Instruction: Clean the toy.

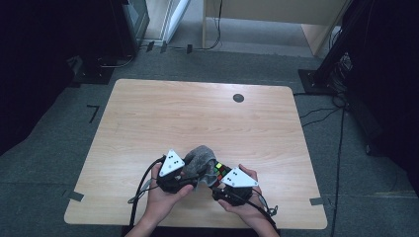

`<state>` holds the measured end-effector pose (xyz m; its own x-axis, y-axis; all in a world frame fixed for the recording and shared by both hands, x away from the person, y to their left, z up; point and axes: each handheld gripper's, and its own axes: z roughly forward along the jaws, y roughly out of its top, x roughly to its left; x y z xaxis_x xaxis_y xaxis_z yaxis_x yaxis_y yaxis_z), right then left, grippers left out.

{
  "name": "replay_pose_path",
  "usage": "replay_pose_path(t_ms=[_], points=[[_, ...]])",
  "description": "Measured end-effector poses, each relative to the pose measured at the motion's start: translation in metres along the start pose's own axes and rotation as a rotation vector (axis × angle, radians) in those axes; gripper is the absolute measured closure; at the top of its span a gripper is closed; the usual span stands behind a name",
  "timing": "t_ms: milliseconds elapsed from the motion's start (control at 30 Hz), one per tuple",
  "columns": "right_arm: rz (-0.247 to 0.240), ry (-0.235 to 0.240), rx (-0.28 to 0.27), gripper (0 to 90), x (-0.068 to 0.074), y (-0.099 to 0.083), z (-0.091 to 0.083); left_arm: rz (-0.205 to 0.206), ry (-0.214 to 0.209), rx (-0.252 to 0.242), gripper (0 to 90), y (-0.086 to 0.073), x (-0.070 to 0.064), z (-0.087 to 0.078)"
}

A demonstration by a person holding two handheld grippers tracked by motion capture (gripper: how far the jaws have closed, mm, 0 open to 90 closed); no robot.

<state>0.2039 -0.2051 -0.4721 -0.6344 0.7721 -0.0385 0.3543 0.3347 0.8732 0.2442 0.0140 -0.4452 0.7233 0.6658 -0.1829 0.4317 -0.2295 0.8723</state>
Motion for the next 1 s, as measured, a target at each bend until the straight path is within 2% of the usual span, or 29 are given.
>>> replay_pose_path(t_ms=[67, 133, 200, 333, 433, 500, 600, 667, 700, 733, 800, 900, 1000], points=[[-0.001, -0.002, -0.002, 34.3, 0.000, 0.000, -0.001, -0.051, 0.017, 0.012, 41.8, -0.002, 0.007, 0.001], [-0.002, 0.004, -0.003, 34.3, 0.002, 0.000, 0.000, -0.074, 0.010, 0.013, 43.5, -0.003, 0.010, 0.000], [-0.002, 0.008, -0.002, 34.3, 0.003, 0.000, 0.000, -0.058, -0.003, 0.000, 45.4, -0.002, 0.007, -0.001], [-0.004, 0.015, -0.007, 34.3, 0.005, 0.001, 0.000, -0.024, -0.035, -0.024, 43.1, 0.001, 0.001, -0.003], [-0.003, 0.011, -0.012, 34.3, 0.004, 0.002, -0.002, -0.071, -0.053, -0.006, 42.2, -0.001, 0.011, -0.001], [-0.002, 0.007, -0.016, 34.4, 0.004, 0.002, -0.003, -0.123, -0.088, 0.016, 49.3, -0.003, 0.018, 0.000], [-0.010, 0.004, -0.025, 34.4, 0.004, 0.003, -0.006, -0.181, -0.179, 0.008, 58.3, -0.006, 0.028, -0.001], [-0.007, 0.006, -0.039, 34.4, 0.002, 0.004, -0.008, -0.199, -0.209, -0.004, 65.7, -0.006, 0.033, -0.002], [-0.006, 0.004, -0.049, 34.4, 0.001, 0.005, -0.010, -0.211, -0.208, -0.010, 73.1, -0.006, 0.036, -0.003], [0.005, 0.002, -0.064, 34.4, -0.001, 0.006, -0.013, -0.216, -0.201, -0.007, 78.9, -0.006, 0.038, -0.003], [0.026, 0.012, -0.101, 34.4, -0.006, 0.009, -0.019, -0.219, -0.209, 0.000, 83.8, -0.008, 0.043, -0.003], [0.050, 0.020, -0.136, 34.4, -0.010, 0.011, -0.025, -0.191, -0.233, -0.008, 84.3, -0.009, 0.042, -0.003], [0.047, 0.042, -0.155, 34.4, -0.009, 0.012, -0.028, -0.151, -0.253, -0.003, 83.6, -0.009, 0.038, -0.001]])
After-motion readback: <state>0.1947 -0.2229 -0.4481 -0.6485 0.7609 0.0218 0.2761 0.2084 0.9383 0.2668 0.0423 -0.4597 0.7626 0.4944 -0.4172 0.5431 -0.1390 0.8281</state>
